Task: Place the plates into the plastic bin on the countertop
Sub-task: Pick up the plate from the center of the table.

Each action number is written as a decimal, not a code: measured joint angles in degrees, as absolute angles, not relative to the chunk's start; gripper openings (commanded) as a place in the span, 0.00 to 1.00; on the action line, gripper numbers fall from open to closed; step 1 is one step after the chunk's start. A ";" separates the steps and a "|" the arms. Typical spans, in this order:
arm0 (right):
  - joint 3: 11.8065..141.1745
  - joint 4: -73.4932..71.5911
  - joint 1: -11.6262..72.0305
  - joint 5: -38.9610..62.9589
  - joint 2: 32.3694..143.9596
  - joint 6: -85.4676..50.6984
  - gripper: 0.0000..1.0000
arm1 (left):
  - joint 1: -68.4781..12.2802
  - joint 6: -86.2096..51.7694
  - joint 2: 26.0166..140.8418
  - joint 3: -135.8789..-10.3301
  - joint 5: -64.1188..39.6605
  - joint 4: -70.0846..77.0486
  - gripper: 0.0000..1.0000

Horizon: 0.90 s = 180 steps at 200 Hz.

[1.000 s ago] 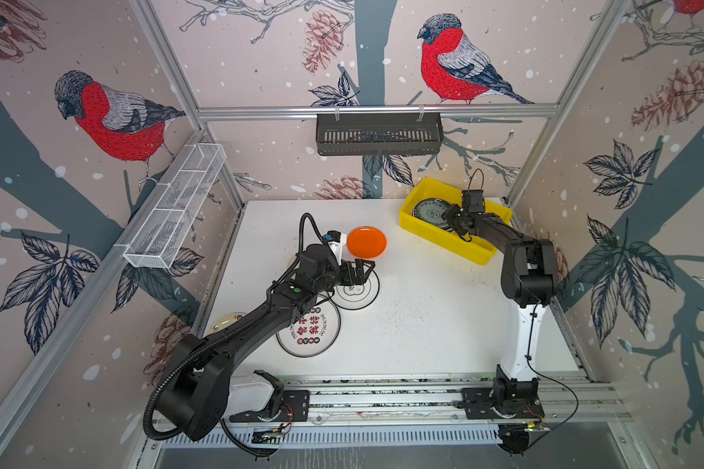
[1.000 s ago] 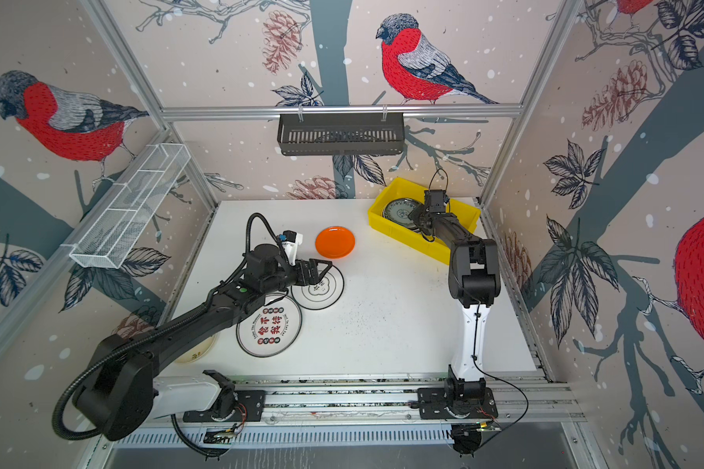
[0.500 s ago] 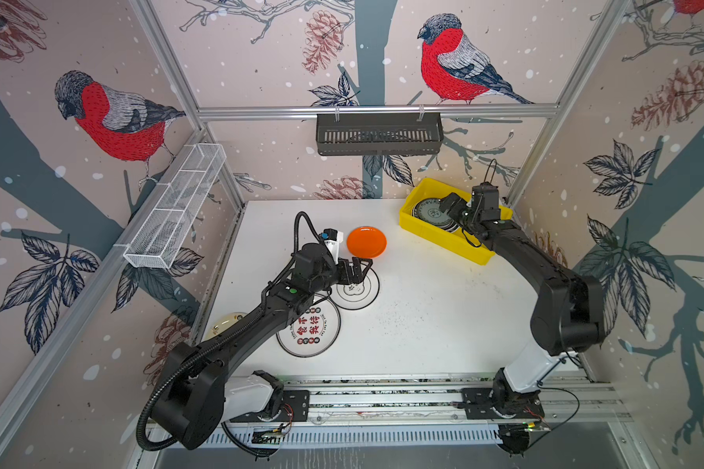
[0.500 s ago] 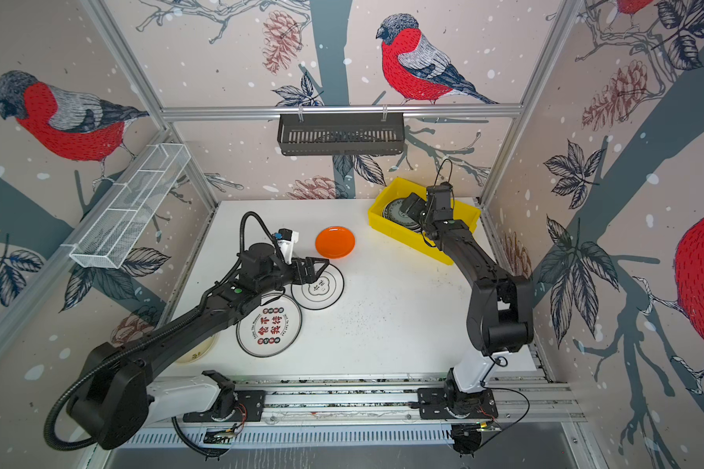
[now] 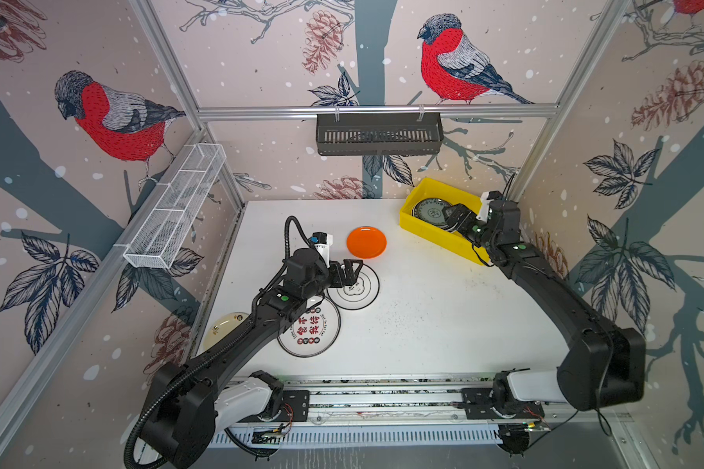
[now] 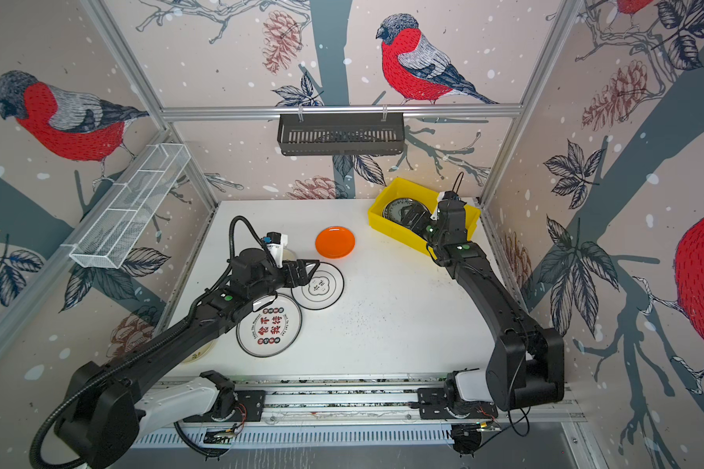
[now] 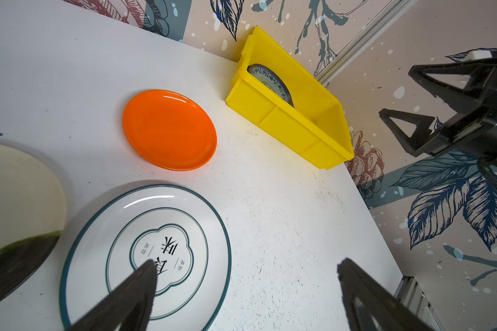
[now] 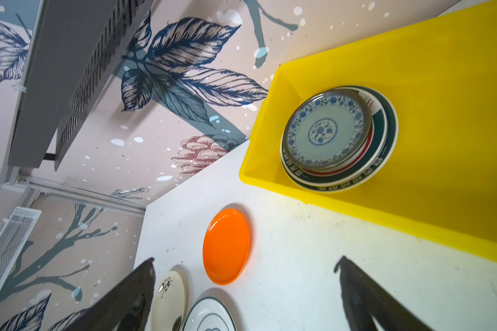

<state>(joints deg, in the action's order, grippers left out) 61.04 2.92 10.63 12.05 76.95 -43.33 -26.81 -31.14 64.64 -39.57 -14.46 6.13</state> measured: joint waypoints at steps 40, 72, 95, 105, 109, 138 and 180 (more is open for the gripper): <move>55.79 0.69 13.47 14.48 71.11 -43.38 0.99 | -25.41 -31.14 62.98 -37.87 -13.34 5.30 0.98; 55.16 -0.99 16.86 15.75 69.67 -43.27 0.99 | -25.10 -31.31 62.59 -36.86 -13.28 5.28 0.98; 55.02 -0.93 20.16 16.03 70.26 -42.30 0.99 | -24.99 -31.57 62.61 -36.53 -13.30 5.32 0.98; 55.00 -0.89 21.47 16.03 70.89 -41.95 0.99 | -24.97 -31.64 62.63 -36.27 -13.34 5.32 0.98; 54.94 -0.89 21.87 16.03 71.11 -41.82 0.99 | -24.97 -31.70 62.65 -36.12 -13.34 5.34 0.98; 54.08 -1.52 25.63 16.03 74.89 -41.04 0.99 | -24.95 -32.08 62.94 -35.55 -13.37 5.37 0.98; 52.42 -4.19 31.05 16.03 83.07 -40.77 0.99 | -24.95 -32.67 63.11 -35.22 -13.30 5.37 0.98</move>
<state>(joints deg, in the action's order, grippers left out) 52.42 -4.19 31.05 16.03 83.07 -40.77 -24.95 -32.67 63.11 -35.22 -13.30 5.37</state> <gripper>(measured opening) 0.993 0.977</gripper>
